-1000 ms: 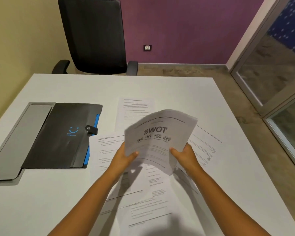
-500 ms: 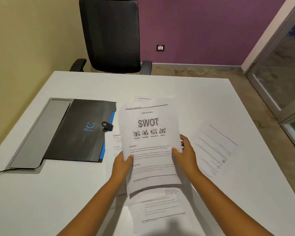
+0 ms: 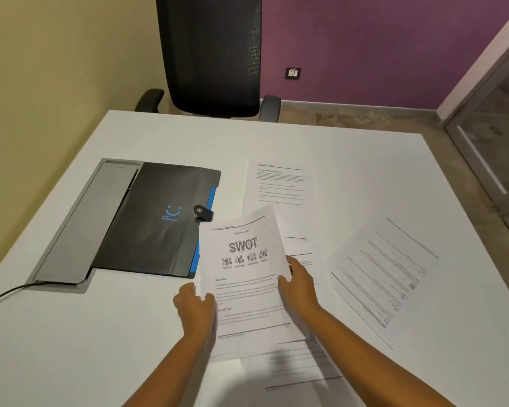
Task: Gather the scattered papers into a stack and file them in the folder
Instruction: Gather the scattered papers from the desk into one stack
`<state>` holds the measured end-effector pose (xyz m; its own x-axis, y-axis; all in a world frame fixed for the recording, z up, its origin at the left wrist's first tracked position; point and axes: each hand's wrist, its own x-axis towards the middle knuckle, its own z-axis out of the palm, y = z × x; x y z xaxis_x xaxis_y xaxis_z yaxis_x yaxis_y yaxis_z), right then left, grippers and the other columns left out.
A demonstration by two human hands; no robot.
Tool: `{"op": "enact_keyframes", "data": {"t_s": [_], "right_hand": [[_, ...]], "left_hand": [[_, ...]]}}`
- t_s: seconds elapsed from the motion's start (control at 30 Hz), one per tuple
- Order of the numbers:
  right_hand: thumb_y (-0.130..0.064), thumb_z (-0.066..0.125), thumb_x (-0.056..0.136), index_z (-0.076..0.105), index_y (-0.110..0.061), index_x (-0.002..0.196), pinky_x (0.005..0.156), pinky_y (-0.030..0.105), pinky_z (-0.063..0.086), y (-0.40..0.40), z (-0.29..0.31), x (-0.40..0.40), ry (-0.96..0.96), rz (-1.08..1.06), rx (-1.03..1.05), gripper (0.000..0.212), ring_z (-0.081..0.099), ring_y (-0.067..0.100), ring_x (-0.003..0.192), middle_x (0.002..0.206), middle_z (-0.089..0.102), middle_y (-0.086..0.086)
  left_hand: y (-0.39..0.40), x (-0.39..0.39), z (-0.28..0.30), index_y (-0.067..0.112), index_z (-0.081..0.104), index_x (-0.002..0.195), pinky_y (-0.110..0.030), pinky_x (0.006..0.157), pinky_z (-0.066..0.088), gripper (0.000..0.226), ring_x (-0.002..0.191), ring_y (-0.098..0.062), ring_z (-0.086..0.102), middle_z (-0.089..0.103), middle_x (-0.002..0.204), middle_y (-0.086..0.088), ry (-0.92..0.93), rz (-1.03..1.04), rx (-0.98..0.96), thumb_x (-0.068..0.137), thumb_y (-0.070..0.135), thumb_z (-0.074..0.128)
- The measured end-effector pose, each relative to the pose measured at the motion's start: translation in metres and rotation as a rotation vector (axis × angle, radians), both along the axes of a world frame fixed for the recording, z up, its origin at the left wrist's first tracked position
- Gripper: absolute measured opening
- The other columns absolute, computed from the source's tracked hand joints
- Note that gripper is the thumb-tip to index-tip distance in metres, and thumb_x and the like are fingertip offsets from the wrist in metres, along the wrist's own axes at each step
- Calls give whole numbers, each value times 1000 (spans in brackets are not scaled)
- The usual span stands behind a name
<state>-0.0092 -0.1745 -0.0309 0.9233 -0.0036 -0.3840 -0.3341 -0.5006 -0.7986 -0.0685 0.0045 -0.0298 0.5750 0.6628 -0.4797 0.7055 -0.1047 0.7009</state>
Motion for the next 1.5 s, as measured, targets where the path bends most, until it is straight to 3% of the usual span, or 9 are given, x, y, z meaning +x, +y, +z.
{"op": "enact_keyframes", "data": {"t_s": [0.27,0.47,0.6,0.9,1.13,1.23,1.3,1.37,1.5], "right_hand": [[-27,56,91,47,-8,133,101,32,43,-12,-15,6,13,47,-233,47,49,23,118,127,49,10],[-29,53,93,59,-11,117,80,24,41,-15,-18,11,-5,127,-230,31,51,18,94,104,51,6],[-25,56,92,50,-11,132,89,26,42,-36,-14,18,-42,32,-268,43,53,22,107,124,49,11],[-21,61,89,52,-11,129,98,41,48,-97,-13,0,-74,-141,-390,42,49,26,118,128,51,11],[-34,59,89,58,-11,91,68,26,45,-113,-14,-14,218,-138,-400,23,60,19,85,90,61,1],[-40,59,89,39,-19,56,49,21,30,-107,-15,-22,252,-91,-435,44,39,8,47,55,40,-7],[-42,58,89,56,-16,67,57,23,33,-100,-17,-23,286,-70,-394,34,54,13,58,65,56,-1],[-42,56,90,62,-8,101,69,22,36,-92,-12,-23,346,-60,-348,37,62,20,92,98,63,4],[-31,57,90,47,-16,70,52,23,33,-91,-9,-24,167,-176,-320,27,44,8,57,66,48,-7]], "left_hand": [[-2,5,-16,1,47,128,-45,95,45,40,116,-37,51,42,135,-21,93,-111,103,90,10,53],[3,10,-22,1,52,121,-47,92,50,34,108,-36,55,50,127,-21,75,-127,105,88,10,53],[0,7,-19,3,46,128,-50,94,45,44,117,-37,48,46,132,-20,27,-75,219,86,7,58],[-26,-5,-20,7,51,114,-33,90,47,28,106,-22,51,49,117,-8,-245,-294,186,87,-2,50],[-27,-21,-32,13,51,117,-28,92,44,28,106,-13,46,56,118,-2,-224,-616,267,89,15,55],[-24,-21,-34,10,50,119,-37,95,48,33,110,-21,51,57,120,-7,-173,-588,223,89,21,56],[-25,-17,-33,8,52,117,-39,93,49,32,108,-23,52,58,118,-9,-172,-568,214,88,21,57],[-26,-14,-32,7,53,116,-38,91,49,31,106,-24,52,59,115,-10,-169,-559,213,88,20,58],[-24,-11,-30,6,53,114,-37,90,48,29,105,-25,53,59,114,-11,-161,-581,193,88,18,57]]}}
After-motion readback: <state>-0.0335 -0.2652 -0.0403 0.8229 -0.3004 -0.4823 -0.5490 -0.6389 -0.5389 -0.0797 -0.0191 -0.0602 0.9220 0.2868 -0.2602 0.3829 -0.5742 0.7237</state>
